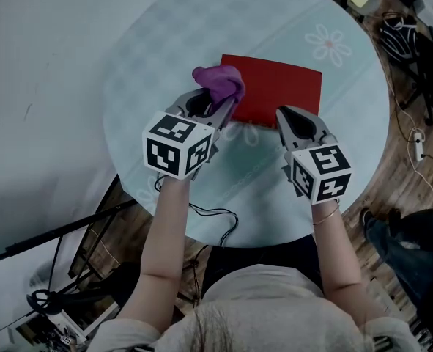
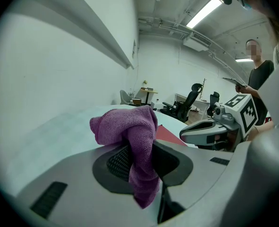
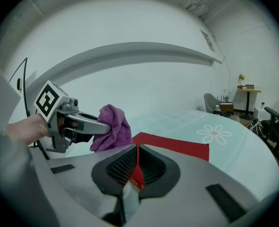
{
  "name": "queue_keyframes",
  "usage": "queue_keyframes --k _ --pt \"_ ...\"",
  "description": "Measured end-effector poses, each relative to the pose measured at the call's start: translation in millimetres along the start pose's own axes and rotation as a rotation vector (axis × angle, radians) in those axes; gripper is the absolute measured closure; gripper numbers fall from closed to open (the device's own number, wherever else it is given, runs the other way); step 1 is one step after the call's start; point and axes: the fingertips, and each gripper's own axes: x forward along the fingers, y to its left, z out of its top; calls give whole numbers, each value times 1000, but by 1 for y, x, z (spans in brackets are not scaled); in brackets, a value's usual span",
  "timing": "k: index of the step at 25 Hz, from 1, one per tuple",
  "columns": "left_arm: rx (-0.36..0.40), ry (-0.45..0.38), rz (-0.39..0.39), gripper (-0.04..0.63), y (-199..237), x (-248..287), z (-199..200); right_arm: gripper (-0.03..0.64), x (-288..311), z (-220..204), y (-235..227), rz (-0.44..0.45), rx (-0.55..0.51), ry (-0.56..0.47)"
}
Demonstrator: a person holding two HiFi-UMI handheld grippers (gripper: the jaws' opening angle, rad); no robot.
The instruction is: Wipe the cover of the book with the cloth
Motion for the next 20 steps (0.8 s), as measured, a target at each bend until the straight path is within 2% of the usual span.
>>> queue_keyframes --k 11,20 --pt "-57 38 63 485 44 2 -35 592 20 -13 16 4 3 33" --pt "-80 80 65 485 49 20 -52 592 27 -25 9 -1 21 65"
